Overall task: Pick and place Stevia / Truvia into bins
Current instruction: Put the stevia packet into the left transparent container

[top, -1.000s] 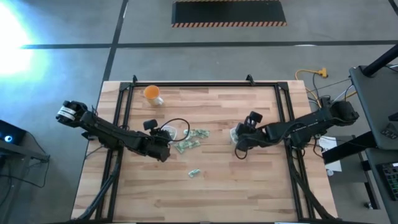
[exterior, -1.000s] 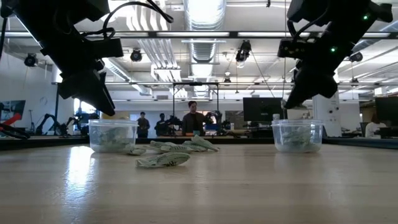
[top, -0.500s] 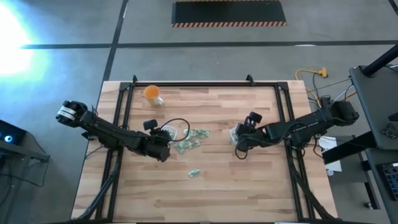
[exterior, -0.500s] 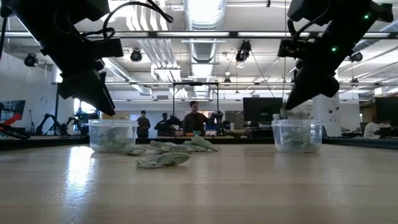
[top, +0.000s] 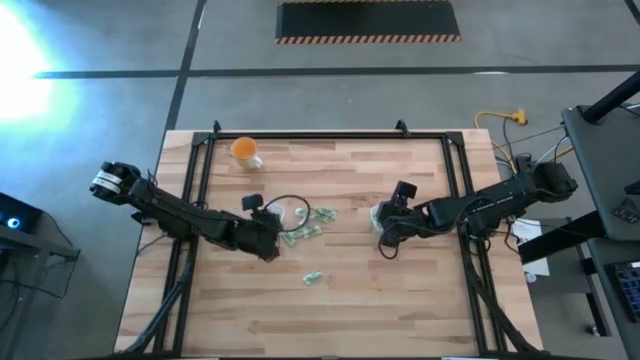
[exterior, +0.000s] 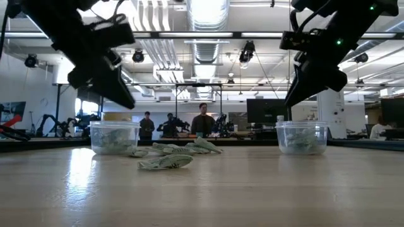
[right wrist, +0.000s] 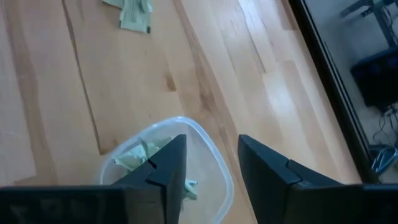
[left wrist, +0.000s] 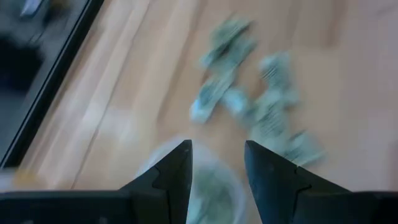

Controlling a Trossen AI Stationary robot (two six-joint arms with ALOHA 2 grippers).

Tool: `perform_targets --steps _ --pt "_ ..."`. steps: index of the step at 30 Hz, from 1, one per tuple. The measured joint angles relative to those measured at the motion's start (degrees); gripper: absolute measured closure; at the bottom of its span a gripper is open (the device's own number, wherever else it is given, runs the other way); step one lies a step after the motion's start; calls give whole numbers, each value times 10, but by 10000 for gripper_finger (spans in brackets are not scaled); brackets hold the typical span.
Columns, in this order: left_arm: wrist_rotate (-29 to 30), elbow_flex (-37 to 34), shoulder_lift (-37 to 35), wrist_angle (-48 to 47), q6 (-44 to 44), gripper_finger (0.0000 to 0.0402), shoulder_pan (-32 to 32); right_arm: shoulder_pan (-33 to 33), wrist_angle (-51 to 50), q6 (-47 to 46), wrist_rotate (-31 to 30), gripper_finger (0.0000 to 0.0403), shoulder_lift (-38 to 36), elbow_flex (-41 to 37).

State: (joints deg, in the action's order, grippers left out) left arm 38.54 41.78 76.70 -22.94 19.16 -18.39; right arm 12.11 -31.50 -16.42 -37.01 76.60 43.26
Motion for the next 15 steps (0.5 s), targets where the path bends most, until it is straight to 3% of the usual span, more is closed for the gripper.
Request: perform_targets --steps 7,15 --pt "-65 0 51 153 -157 272 3 4 8 6 0 270 0 1" --pt "-128 49 120 165 -165 272 60 4 9 5 2 280 0 2"
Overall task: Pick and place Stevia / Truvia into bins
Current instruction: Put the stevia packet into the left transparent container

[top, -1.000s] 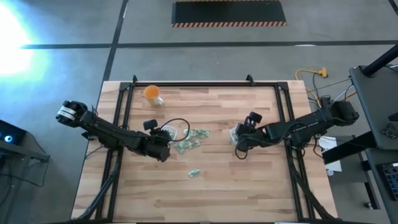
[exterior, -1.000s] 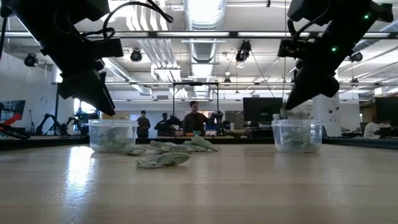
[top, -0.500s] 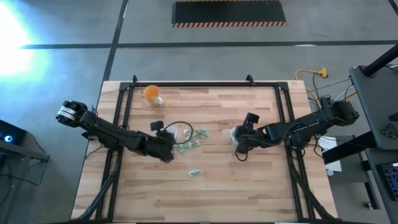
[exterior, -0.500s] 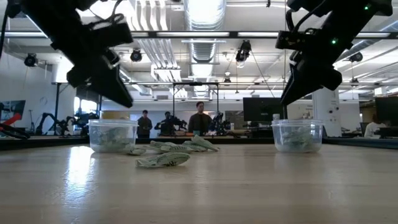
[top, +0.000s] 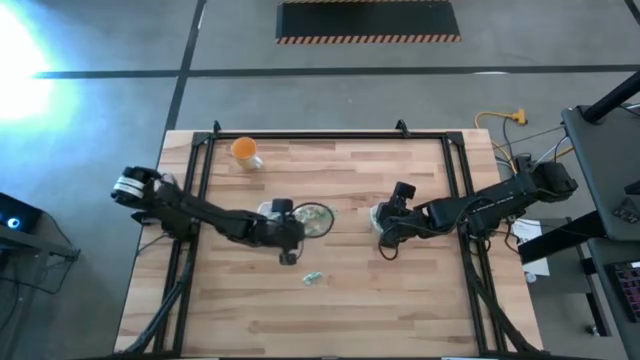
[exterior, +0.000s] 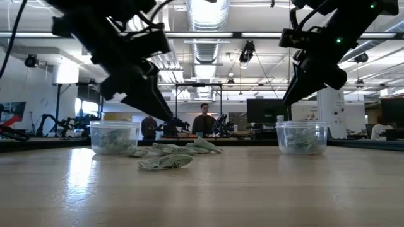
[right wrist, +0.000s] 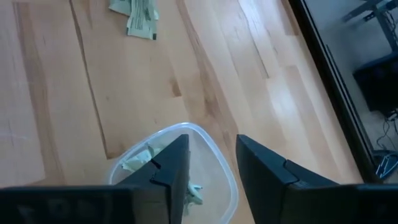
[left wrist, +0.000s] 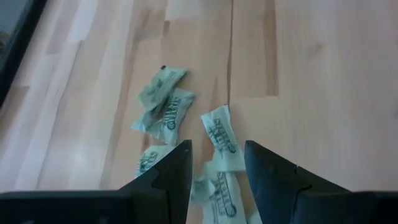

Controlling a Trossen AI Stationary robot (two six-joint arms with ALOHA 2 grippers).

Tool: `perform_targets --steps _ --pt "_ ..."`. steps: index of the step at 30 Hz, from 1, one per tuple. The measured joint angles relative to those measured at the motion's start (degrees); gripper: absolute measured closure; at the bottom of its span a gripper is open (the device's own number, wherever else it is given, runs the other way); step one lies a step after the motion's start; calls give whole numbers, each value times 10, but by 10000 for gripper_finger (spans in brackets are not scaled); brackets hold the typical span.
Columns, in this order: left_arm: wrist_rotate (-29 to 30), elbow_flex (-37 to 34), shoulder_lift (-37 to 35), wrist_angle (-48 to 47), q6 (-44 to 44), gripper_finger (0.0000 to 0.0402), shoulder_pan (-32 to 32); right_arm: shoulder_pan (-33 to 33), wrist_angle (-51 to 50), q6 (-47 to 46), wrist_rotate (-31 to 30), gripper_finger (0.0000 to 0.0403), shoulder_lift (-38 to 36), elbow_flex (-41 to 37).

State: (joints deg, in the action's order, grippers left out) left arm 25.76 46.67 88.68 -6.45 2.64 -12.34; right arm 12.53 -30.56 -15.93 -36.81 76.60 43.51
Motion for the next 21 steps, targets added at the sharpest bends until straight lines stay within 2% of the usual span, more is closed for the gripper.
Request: perform_targets --steps 4,11,15,21 --pt "-19 32 32 0 0 272 29 0 0 -1 22 285 0 0" --pt "-95 86 80 -27 -1 272 73 0 -1 1 39 292 0 0" --pt "-104 109 105 -70 -1 272 82 0 -6 1 39 294 0 0" --pt "-133 119 126 -77 -3 272 86 0 -6 1 40 296 0 0"
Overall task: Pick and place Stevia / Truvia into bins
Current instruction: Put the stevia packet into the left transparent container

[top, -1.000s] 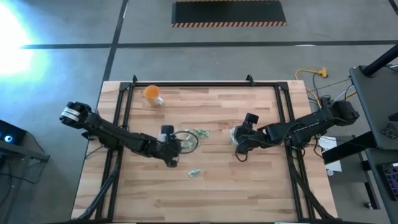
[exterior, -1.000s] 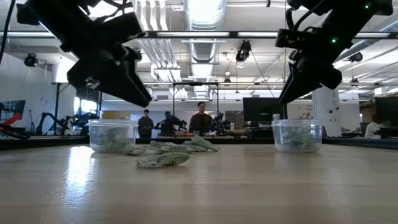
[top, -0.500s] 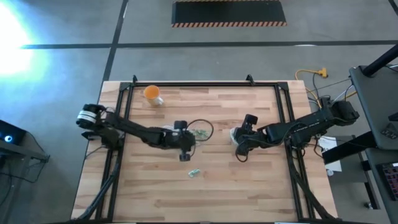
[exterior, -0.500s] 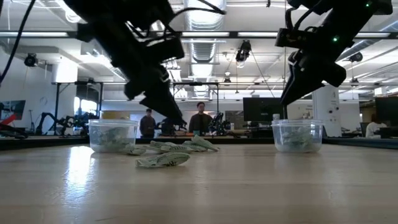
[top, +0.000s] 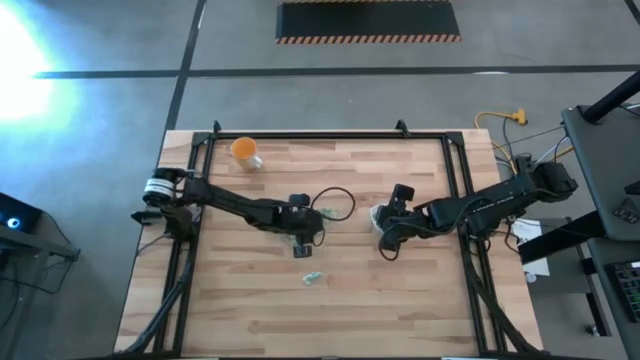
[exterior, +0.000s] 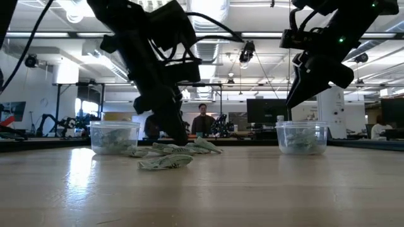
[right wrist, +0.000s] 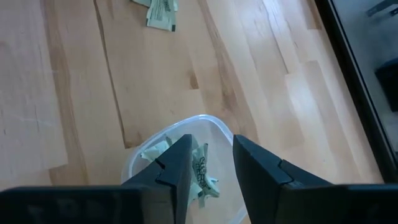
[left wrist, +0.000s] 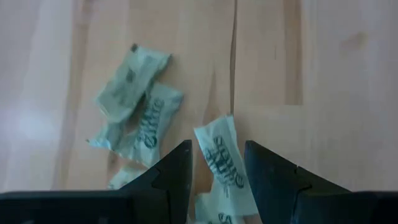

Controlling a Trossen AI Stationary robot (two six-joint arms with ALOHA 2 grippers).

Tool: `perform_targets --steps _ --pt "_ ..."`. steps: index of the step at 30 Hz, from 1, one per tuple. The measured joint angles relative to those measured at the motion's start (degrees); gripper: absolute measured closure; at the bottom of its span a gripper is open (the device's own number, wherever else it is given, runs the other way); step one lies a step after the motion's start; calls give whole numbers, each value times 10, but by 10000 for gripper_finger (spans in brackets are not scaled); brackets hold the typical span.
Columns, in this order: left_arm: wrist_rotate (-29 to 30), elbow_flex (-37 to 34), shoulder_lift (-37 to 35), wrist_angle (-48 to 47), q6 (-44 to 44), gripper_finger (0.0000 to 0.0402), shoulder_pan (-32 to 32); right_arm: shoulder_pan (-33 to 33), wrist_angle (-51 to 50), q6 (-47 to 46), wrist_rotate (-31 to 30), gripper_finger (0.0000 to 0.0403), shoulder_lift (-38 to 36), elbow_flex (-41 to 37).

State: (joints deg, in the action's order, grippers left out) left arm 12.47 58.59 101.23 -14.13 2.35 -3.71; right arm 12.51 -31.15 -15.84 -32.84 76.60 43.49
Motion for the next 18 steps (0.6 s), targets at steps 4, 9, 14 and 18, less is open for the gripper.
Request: perform_targets --steps 4,9,14,18 --pt "-1 -3 0 0 0 271 0 0 0 0 0 301 0 0" --pt "-28 -6 1 0 0 272 3 0 0 0 0 308 0 0" --pt "-37 -8 18 -3 1 272 5 0 1 0 0 314 0 0" --pt "-38 -6 23 1 1 272 8 0 1 0 0 319 0 -1"
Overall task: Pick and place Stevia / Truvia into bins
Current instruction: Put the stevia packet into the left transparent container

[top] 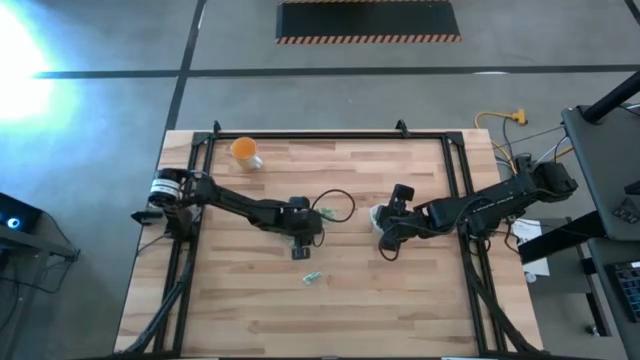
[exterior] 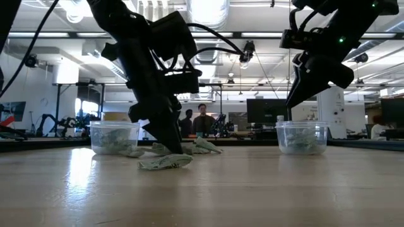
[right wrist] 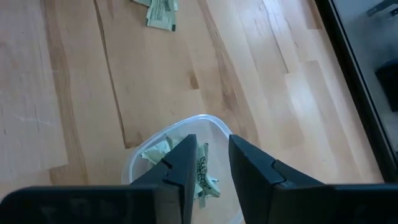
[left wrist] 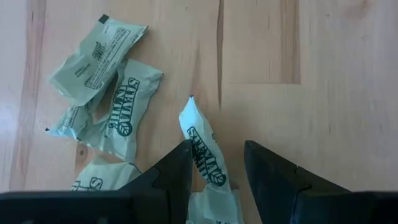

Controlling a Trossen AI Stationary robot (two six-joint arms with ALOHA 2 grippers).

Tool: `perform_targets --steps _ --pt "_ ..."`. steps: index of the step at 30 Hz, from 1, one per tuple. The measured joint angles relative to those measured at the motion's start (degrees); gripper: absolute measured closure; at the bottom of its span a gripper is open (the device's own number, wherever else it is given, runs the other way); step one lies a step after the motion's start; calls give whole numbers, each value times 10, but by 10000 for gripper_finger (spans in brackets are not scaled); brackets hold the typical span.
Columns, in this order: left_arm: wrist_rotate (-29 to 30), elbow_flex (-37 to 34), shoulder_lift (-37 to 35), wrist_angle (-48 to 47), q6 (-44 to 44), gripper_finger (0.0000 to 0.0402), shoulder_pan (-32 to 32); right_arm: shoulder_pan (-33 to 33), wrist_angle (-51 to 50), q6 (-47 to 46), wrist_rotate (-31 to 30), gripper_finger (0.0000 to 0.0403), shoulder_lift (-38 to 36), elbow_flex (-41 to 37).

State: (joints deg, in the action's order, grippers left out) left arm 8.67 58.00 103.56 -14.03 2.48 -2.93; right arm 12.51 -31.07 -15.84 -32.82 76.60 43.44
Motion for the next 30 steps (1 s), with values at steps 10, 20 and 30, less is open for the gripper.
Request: perform_targets --steps 10,20,30 --pt "4 2 -4 0 -4 333 2 0 0 0 0 324 0 0" --pt "32 10 -5 -1 -14 394 2 0 0 0 0 332 0 -1" --pt "82 9 -66 -14 -13 394 -6 0 0 0 0 330 0 -1"
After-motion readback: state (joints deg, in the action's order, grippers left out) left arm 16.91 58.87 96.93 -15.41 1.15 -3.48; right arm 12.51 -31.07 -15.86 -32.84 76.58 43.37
